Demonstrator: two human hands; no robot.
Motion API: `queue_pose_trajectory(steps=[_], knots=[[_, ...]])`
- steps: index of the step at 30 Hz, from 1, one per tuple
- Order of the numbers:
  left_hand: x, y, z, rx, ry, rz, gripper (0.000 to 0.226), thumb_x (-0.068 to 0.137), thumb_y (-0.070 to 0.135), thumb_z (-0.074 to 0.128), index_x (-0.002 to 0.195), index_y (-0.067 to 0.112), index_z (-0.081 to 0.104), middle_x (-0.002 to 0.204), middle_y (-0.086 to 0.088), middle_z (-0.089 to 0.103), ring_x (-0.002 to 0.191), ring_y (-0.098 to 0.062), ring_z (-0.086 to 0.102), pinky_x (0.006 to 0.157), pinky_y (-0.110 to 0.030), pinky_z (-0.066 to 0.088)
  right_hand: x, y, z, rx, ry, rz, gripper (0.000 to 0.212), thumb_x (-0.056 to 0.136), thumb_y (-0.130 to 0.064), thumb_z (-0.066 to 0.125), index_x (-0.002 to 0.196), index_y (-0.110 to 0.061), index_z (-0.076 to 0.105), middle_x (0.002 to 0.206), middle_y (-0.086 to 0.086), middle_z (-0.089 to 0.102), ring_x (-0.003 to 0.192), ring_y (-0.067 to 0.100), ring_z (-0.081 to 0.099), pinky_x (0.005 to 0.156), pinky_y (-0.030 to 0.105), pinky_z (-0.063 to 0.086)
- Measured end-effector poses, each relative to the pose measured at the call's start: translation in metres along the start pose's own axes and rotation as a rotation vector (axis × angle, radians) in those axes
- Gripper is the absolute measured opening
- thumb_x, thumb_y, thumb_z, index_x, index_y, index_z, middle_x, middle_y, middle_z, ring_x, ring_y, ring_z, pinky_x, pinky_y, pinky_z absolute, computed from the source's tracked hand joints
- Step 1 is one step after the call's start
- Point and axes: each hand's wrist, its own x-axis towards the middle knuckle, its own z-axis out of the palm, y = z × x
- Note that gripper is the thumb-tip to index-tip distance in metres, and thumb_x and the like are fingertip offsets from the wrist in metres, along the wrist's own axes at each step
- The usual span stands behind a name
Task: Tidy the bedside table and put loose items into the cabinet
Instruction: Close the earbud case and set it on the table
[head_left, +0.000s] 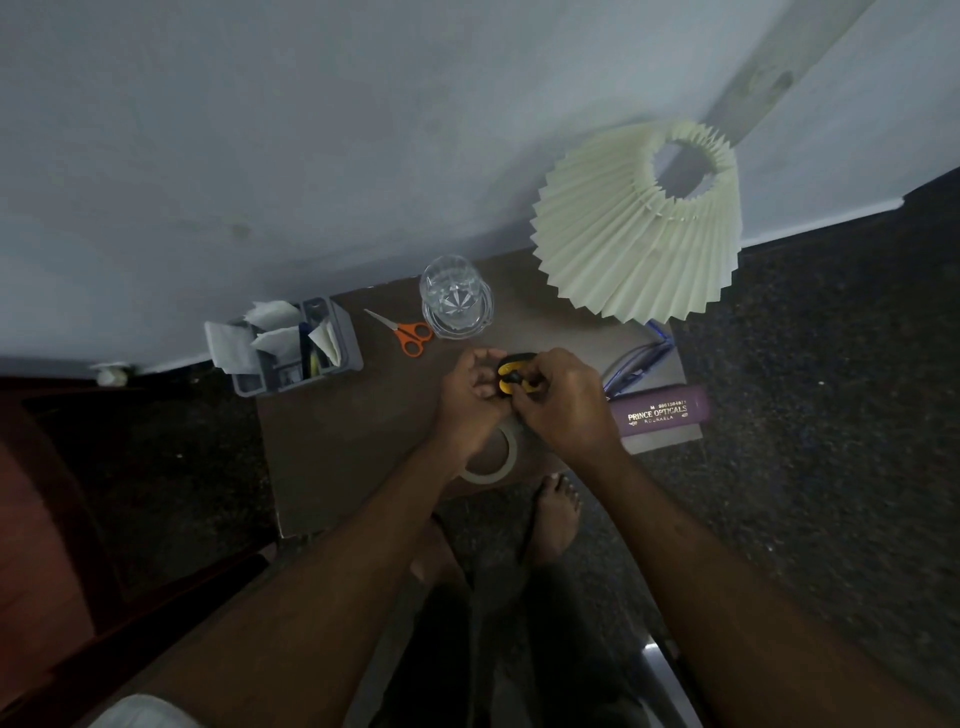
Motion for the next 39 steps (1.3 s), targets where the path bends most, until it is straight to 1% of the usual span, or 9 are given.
queue_pose_trajectory(steps=[6, 9, 15, 18, 20, 23, 28, 30, 39], knots=[[0.0, -0.001, -0.001, 0.005, -0.001, -0.008, 0.05, 0.075, -0.023, 0.066, 0.115, 0.005, 0.055, 0.093, -0.007, 0.066, 0.073, -0.005, 0.065, 0.071, -0.017, 0.054, -0.002, -0.001, -0.003, -0.009, -0.027, -0.006, 0.015, 0.081, -0.013, 0.077, 0.09, -0.002, 0.073, 0.092, 0.014, 0.065, 0.083, 0.026, 0.063, 0.071, 0.029, 0.045], [0.0, 0.0, -0.001, -0.008, 0.001, -0.019, 0.052, 0.075, -0.023, 0.067, 0.118, 0.002, 0.054, 0.095, -0.011, 0.065, 0.078, -0.012, 0.063, 0.075, -0.023, 0.053, -0.002, 0.0, -0.003, 0.019, -0.039, 0.006, 0.013, 0.083, -0.015, 0.076, 0.088, -0.003, 0.074, 0.093, 0.012, 0.064, 0.081, 0.023, 0.062, 0.07, 0.03, 0.046], [-0.004, 0.001, -0.004, -0.009, -0.029, -0.031, 0.059, 0.073, -0.022, 0.07, 0.125, 0.0, 0.054, 0.101, -0.014, 0.068, 0.074, -0.003, 0.066, 0.069, -0.015, 0.055, -0.003, 0.013, -0.003, 0.219, 0.139, 0.202, 0.004, 0.087, -0.016, 0.073, 0.089, -0.018, 0.071, 0.091, 0.002, 0.065, 0.071, 0.003, 0.055, 0.066, 0.002, 0.037], [-0.006, 0.004, -0.009, -0.009, -0.06, -0.023, 0.059, 0.073, -0.019, 0.073, 0.125, 0.002, 0.056, 0.103, -0.015, 0.069, 0.083, -0.011, 0.067, 0.075, -0.017, 0.056, -0.001, 0.018, -0.007, 0.355, 0.149, 0.362, 0.002, 0.092, -0.028, 0.068, 0.093, -0.028, 0.066, 0.093, -0.005, 0.066, 0.079, 0.0, 0.062, 0.066, 0.006, 0.044], [-0.008, 0.009, -0.011, -0.007, -0.085, -0.018, 0.059, 0.072, -0.017, 0.075, 0.125, 0.002, 0.058, 0.106, -0.019, 0.071, 0.09, -0.018, 0.068, 0.083, -0.025, 0.057, 0.004, 0.016, -0.011, 0.486, 0.086, 0.503, 0.008, 0.094, -0.039, 0.065, 0.095, -0.031, 0.066, 0.091, -0.01, 0.069, 0.081, 0.003, 0.068, 0.069, 0.021, 0.054], [-0.012, 0.017, -0.015, -0.009, -0.111, -0.028, 0.059, 0.073, -0.014, 0.077, 0.127, 0.002, 0.058, 0.111, -0.024, 0.071, 0.097, -0.023, 0.068, 0.092, -0.035, 0.055, 0.012, 0.012, -0.016, 0.689, -0.053, 0.719, 0.026, 0.094, -0.048, 0.063, 0.096, -0.023, 0.072, 0.091, 0.001, 0.075, 0.084, 0.022, 0.075, 0.068, 0.039, 0.062], [-0.013, 0.021, -0.017, -0.049, -0.131, -0.062, 0.051, 0.077, -0.013, 0.074, 0.124, 0.0, 0.059, 0.099, -0.018, 0.073, 0.085, -0.014, 0.071, 0.076, -0.027, 0.059, 0.016, 0.008, -0.018, 0.897, -0.186, 0.791, 0.018, 0.094, -0.029, 0.069, 0.095, -0.012, 0.075, 0.087, 0.009, 0.077, 0.067, 0.022, 0.076, 0.056, 0.03, 0.06], [-0.012, 0.021, -0.018, -0.099, -0.119, -0.096, 0.044, 0.082, -0.013, 0.07, 0.123, -0.003, 0.058, 0.101, -0.021, 0.07, 0.091, -0.021, 0.069, 0.085, -0.036, 0.058, 0.016, 0.008, -0.018, 0.942, -0.192, 0.78, 0.012, 0.095, -0.021, 0.069, 0.096, -0.01, 0.075, 0.088, 0.01, 0.076, 0.065, 0.02, 0.075, 0.057, 0.029, 0.061], [-0.008, 0.016, -0.008, -0.152, -0.044, -0.156, 0.042, 0.085, -0.013, 0.067, 0.124, -0.005, 0.053, 0.106, -0.024, 0.065, 0.088, -0.021, 0.068, 0.078, -0.026, 0.06, 0.013, 0.015, -0.007, 0.959, -0.143, 0.73, 0.023, 0.096, -0.007, 0.065, 0.116, 0.003, 0.07, 0.107, 0.022, 0.073, 0.089, 0.027, 0.072, 0.07, 0.03, 0.063]])
